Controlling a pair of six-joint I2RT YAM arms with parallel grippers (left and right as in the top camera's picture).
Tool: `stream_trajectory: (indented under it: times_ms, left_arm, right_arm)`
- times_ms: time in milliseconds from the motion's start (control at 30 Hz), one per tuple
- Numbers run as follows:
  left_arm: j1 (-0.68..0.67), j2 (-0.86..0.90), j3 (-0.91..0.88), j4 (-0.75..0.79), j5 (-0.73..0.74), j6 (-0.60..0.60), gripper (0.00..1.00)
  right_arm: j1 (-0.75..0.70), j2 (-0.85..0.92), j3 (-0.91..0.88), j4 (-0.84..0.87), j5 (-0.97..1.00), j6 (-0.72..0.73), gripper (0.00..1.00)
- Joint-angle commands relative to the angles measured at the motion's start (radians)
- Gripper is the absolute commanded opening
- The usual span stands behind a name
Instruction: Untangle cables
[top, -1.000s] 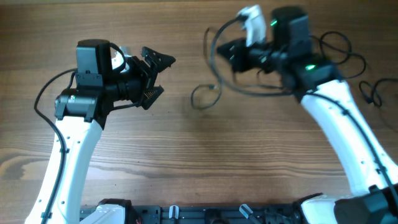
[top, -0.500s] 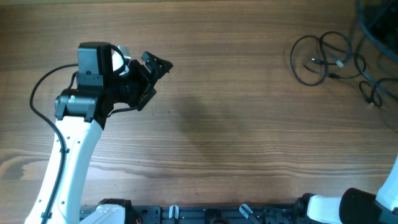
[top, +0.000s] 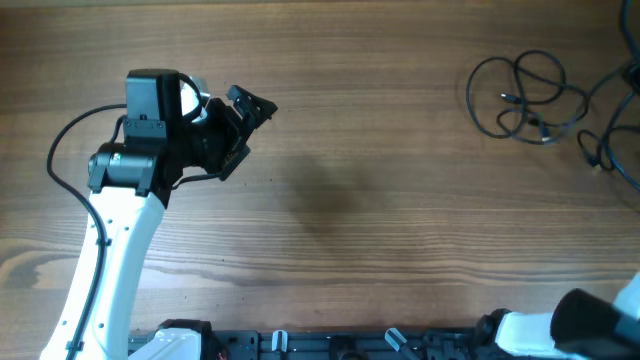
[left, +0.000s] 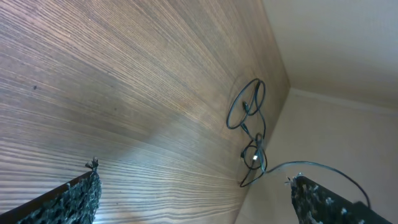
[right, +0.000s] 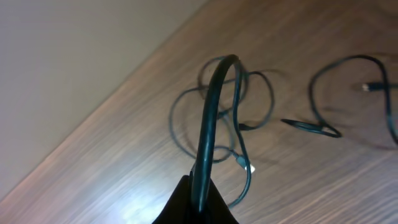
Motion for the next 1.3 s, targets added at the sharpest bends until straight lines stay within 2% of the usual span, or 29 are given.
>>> stream_trajectory:
  times_ms: [0,100,133,167,200,233,400,500,600,667,867,1067,1267]
  left_arm:
    - [0.0,-0.001,0.005,0.003,-0.01,0.017,1.0]
    - [0.0,-0.001,0.005,0.003,-0.01,0.017,1.0]
    - [0.0,-0.001,0.005,0.003,-0.01,0.017,1.0]
    - [0.0,-0.001,0.005,0.003,-0.01,0.017,1.0]
    - [0.0,-0.001,0.005,0.003,-0.01,0.017,1.0]
    - [0.0,-0.001,0.005,0.003,-0.01,0.017,1.0]
    - [0.0,-0.001,0.005,0.003,-0.01,0.017,1.0]
    - [0.0,-0.001,0.005,0.003,-0.01,0.017,1.0]
    - [0.0,-0.001,0.005,0.003,-0.024,0.017,1.0]
    - [0.0,-0.001,0.005,0.002,-0.051,0.018,1.0]
    - [0.0,-0.001,0.005,-0.005,-0.174,0.017,1.0]
    - [0.0,-0.001,0.005,-0.005,-0.207,0.017,1.0]
    - [0.0,-0.001,0.005,-0.005,-0.207,0.017,1.0]
  right_arm:
    - [-0.006,0.108,0.001,-0.005,0.074,-0.003,0.04]
    - [-0.007,0.188,0.001,-0.014,0.084,-0.005,0.04]
    - [-0.007,0.216,0.001,-0.024,0.084,-0.006,0.09]
    - [-0.007,0.247,0.001,-0.036,0.084,-0.007,0.43]
    - [-0.007,0.266,0.001,-0.045,0.083,-0.016,0.84]
    - [-0.007,0.292,0.001,-0.056,0.076,-0.039,1.0]
    - [-0.007,0.316,0.004,-0.043,0.063,-0.037,1.0]
    - [-0.008,0.293,0.03,-0.043,-0.061,-0.064,1.0]
    - [-0.008,0.219,0.032,-0.041,-0.27,-0.172,1.0]
    - [-0.003,0.157,0.032,-0.047,-0.338,-0.229,1.0]
    - [0.113,-0.083,0.032,-0.08,-0.335,-0.348,1.0]
    - [0.317,-0.285,0.032,-0.177,-0.296,-0.347,1.0]
    - [0.341,-0.384,0.032,-0.311,-0.27,-0.304,1.0]
